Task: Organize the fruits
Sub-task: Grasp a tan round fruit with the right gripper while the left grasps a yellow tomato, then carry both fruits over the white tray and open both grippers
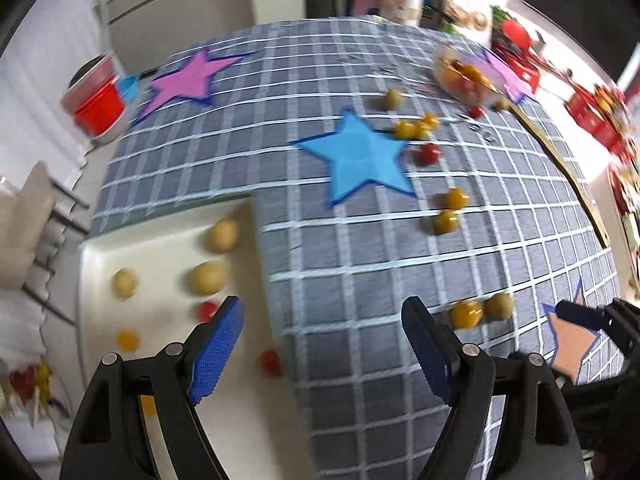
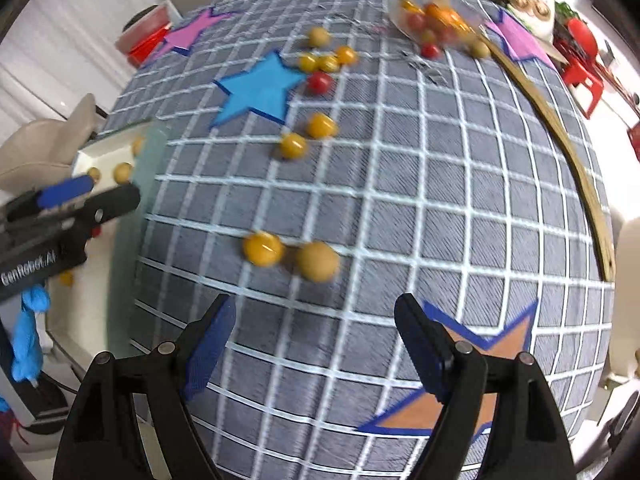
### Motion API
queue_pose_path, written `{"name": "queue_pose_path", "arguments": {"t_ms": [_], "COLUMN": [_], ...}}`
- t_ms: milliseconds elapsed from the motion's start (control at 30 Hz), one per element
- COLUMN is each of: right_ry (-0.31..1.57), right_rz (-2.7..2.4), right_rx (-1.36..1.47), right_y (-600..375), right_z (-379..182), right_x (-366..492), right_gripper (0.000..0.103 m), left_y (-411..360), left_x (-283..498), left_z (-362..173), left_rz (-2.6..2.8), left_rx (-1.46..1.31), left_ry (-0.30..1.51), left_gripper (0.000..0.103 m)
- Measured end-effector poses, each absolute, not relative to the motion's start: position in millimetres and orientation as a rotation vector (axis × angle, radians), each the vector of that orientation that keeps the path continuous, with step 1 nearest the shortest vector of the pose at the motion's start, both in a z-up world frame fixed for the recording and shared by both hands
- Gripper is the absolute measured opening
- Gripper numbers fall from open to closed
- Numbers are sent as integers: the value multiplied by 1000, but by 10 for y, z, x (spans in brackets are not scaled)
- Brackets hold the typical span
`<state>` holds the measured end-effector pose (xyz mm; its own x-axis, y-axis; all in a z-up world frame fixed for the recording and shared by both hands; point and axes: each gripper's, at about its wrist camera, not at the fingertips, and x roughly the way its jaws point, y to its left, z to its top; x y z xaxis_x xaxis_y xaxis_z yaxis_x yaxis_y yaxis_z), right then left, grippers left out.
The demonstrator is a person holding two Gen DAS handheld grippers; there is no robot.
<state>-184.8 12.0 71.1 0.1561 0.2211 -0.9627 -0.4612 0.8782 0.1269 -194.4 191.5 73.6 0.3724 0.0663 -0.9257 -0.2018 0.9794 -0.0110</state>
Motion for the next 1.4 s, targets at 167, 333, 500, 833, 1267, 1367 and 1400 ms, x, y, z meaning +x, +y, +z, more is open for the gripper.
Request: {"name": "queue_pose_path", "arguments": {"t_ms": [167,333,500,833,1267,1367,1400], "right_ry": [1300,1256,1232,1231,1326,1335,1337], "right_rz": [515,550,564,605,595,592,593], "right_rx": [-251,-284,-269,-220,-23,-14,-14], "right_y": [100,156,175,231,-40,-69,-90], "right_z": [636,563,518,429,467,501,521], "right_x": [-1890,-1892,-1808,-1627,-1412,-1403,-1417], "right_gripper": [79,68,66,36,28,28,28], "left_y": [1611,1454,1373,1255,1245,1302,1325], "left_x": [-1635,-1376,-1213,-1066,-1219,-1334,-1373], "left_z": [559,410,317,212,435,543,573], "left_rz": [115,85,65,37,-11,0,7], "left_rx": [-73,-47,-39,-44,-100,-111,-116], "left_ry": [1196,1192,1191,1214,1183,1167,1162], "left_gripper": [82,82,82,53,22,22,22]}}
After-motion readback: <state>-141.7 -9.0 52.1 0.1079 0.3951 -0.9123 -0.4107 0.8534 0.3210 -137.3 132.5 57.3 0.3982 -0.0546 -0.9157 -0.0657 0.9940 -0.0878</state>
